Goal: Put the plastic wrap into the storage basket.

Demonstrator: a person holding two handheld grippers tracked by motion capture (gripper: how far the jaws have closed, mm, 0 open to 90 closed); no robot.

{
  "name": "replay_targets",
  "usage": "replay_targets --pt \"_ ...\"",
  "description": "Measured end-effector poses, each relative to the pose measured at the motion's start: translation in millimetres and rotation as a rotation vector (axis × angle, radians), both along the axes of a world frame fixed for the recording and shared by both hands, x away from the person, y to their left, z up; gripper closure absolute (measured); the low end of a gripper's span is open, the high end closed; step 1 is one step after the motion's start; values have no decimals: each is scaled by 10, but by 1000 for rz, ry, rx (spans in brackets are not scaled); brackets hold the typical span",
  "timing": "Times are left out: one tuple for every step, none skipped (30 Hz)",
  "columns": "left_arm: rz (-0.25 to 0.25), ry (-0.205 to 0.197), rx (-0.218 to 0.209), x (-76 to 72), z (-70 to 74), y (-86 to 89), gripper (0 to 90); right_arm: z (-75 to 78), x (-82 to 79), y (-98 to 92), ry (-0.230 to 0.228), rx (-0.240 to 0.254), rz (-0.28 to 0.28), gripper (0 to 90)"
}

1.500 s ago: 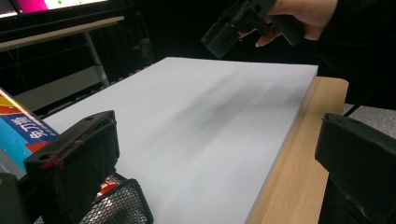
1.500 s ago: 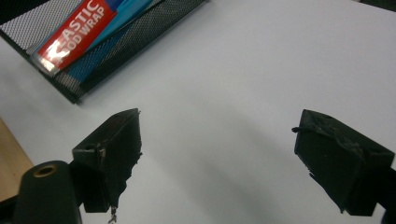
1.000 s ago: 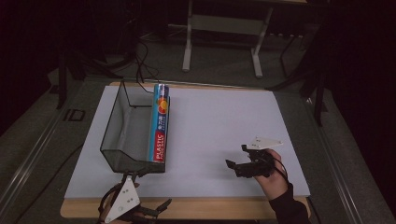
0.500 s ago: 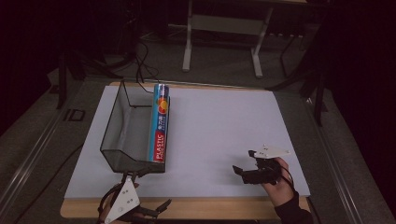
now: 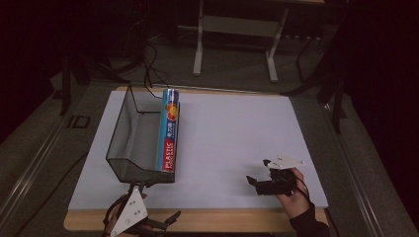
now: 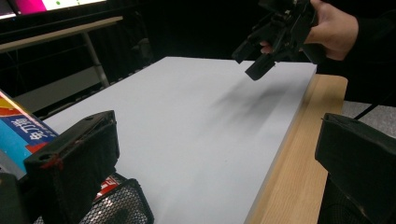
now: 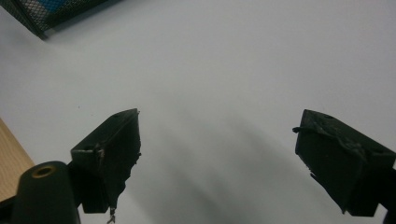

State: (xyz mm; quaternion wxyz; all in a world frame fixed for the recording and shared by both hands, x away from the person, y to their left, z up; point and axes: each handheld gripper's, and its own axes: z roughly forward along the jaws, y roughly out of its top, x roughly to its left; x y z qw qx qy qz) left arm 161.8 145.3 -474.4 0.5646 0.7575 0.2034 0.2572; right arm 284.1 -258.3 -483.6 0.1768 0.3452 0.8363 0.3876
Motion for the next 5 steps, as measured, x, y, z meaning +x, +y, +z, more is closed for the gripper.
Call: replay_targets --pt "0 -1 0 0 0 -1 3 -6 2 2 4 -1 0 139" --pt "0 -1 0 -1 0 -1 3 -10 2 4 1 -1 0 139" --pt "0 -2 1 -2 1 -2 3 -13 4 4 2 -1 0 139" --pt "-1 -2 3 -3 1 -3 3 -17 6 4 3 0 1 139" --pt "-2 -2 3 -5 2 -5 3 -20 7 3 2 0 -1 139"
